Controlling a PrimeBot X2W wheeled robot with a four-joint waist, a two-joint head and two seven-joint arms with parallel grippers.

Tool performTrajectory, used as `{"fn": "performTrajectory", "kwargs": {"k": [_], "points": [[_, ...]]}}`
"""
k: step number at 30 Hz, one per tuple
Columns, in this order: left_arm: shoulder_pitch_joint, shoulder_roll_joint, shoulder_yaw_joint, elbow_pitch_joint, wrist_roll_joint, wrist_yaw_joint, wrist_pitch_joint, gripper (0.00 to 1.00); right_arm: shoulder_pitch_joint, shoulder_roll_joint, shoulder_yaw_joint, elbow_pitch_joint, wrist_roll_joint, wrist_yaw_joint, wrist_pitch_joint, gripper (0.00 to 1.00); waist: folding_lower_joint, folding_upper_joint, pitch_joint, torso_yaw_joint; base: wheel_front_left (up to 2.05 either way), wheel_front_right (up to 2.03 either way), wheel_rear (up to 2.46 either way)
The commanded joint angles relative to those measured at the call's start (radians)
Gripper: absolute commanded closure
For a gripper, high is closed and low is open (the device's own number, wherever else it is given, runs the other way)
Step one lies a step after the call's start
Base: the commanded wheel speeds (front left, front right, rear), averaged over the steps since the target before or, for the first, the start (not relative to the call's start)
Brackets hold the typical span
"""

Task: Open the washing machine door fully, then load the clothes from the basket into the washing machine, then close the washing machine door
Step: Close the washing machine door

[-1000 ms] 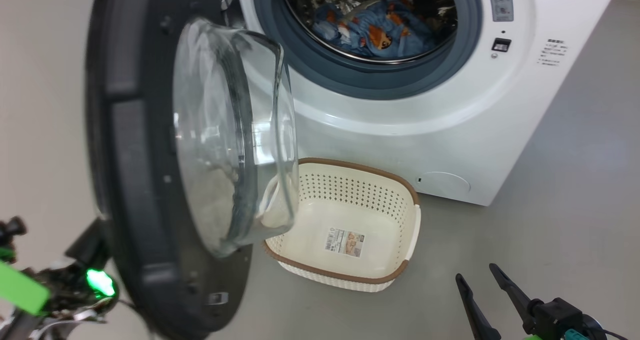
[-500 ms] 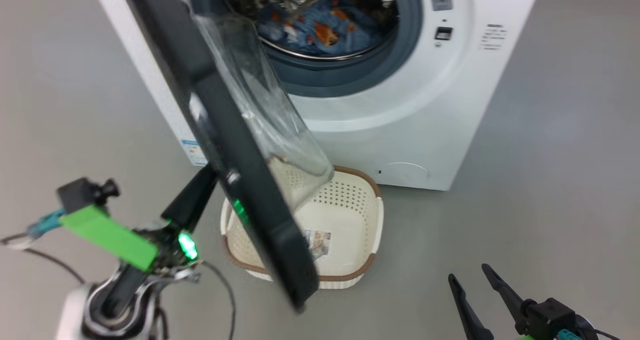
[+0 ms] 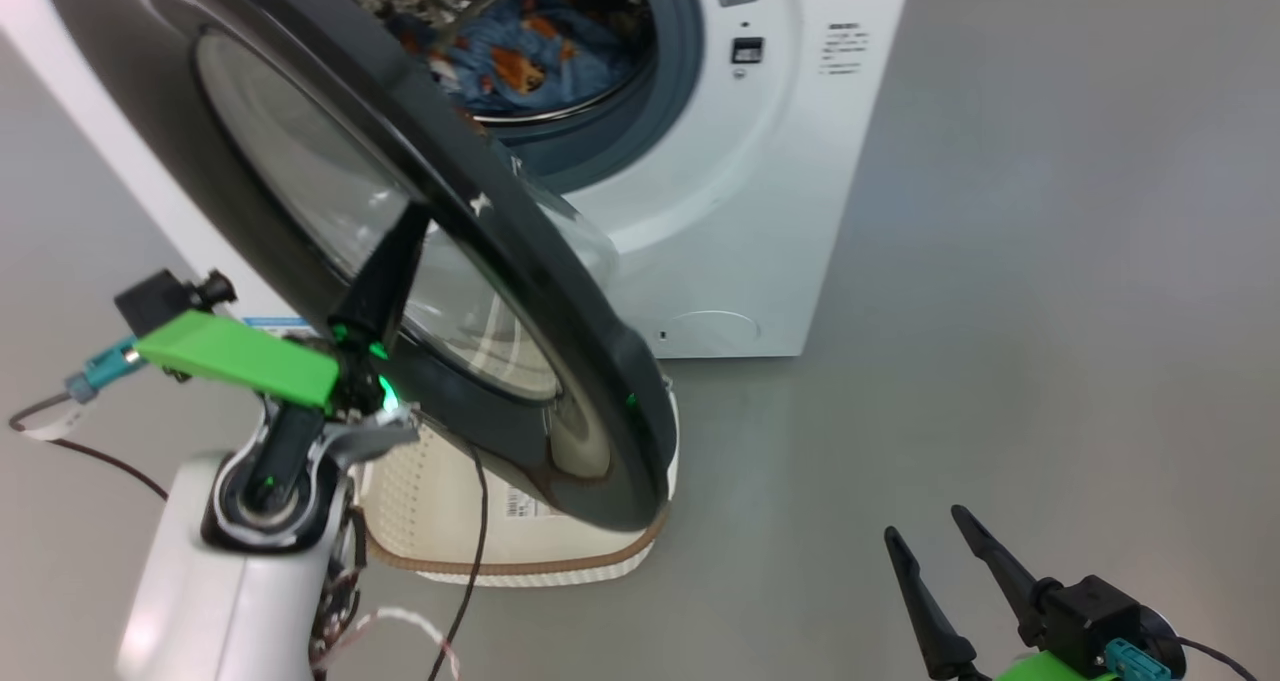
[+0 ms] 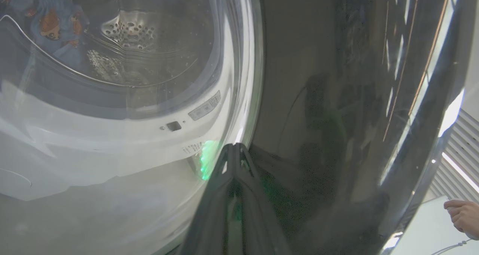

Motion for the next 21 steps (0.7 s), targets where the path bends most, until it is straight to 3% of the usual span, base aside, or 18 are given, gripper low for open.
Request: {"fn": "performTrajectory", "kwargs": {"k": [1, 13, 21], "points": [[-0.085, 0.016, 0.017, -0.013, 0.010, -0.005, -0.033, 1.00, -0.030, 0.001, 0.031, -0.019, 0.009, 0.002, -0.005, 0.00, 0.0000, 0.0000, 0.009, -0.033, 0.00, 0.00, 0.00], [-0.271, 0.016, -0.025, 0.209, 0.062, -0.005, -0.199, 1.00, -0.058, 0.010, 0.060, -0.010, 0.015, 0.002, -0.005, 0.00, 0.0000, 0.0000, 0.015, -0.111, 0.00, 0.00, 0.00], [-0.338, 0.020, -0.065, 0.305, 0.104, -0.005, -0.293, 1.00, -0.060, 0.009, 0.055, -0.010, 0.016, 0.002, -0.005, 0.00, 0.0000, 0.0000, 0.022, -0.121, 0.00, 0.00, 0.00]]}}
